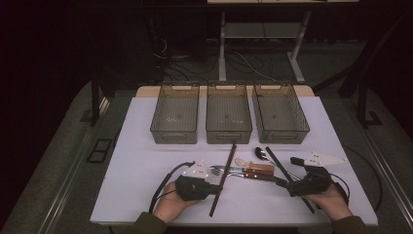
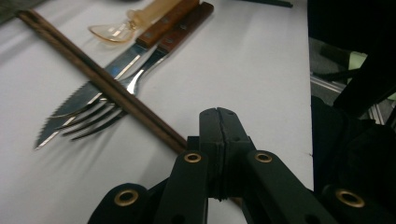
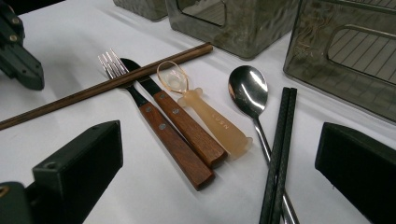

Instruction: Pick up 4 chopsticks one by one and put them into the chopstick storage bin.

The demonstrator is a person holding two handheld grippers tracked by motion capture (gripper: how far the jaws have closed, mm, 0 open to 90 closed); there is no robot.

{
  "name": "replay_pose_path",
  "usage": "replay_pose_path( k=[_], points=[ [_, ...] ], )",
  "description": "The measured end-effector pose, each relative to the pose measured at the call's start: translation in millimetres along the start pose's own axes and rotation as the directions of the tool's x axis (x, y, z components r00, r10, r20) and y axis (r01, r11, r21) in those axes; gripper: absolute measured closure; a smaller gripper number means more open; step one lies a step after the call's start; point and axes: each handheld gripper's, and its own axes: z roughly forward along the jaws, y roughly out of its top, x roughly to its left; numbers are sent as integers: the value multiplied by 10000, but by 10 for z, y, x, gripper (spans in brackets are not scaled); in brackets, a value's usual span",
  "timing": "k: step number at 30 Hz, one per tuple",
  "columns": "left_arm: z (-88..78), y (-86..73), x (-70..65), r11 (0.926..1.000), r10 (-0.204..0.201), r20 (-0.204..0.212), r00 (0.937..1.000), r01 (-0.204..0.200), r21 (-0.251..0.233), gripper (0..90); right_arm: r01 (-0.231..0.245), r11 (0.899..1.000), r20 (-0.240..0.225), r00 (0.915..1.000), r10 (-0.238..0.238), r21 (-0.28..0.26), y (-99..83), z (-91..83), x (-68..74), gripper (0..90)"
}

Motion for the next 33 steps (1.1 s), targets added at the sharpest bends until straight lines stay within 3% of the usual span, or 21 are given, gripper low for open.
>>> replay_pose_path(
  k=[9, 15, 16, 33],
  points=[
    [148, -2, -68, 9961, 384, 236, 9990, -402, 788, 898, 4, 10000, 20, 10000, -4, -24, 0, -4, 1, 5],
    [198, -20, -96, 9948, 223, 208, 9995, -243, 985, 898, -7, 10000, 27, 10000, 7, -16, -1, -5, 2, 5],
    [194, -20, -87, 9919, 412, 191, 9990, -432, 1192, 898, 17, 10000, 39, 10000, -17, -37, 0, -6, 1, 5],
    [143, -39, -85, 9904, 289, 158, 9995, -308, 1348, 898, 39, 10000, 53, 10000, -39, -3, -2, -9, 3, 6]
  ],
)
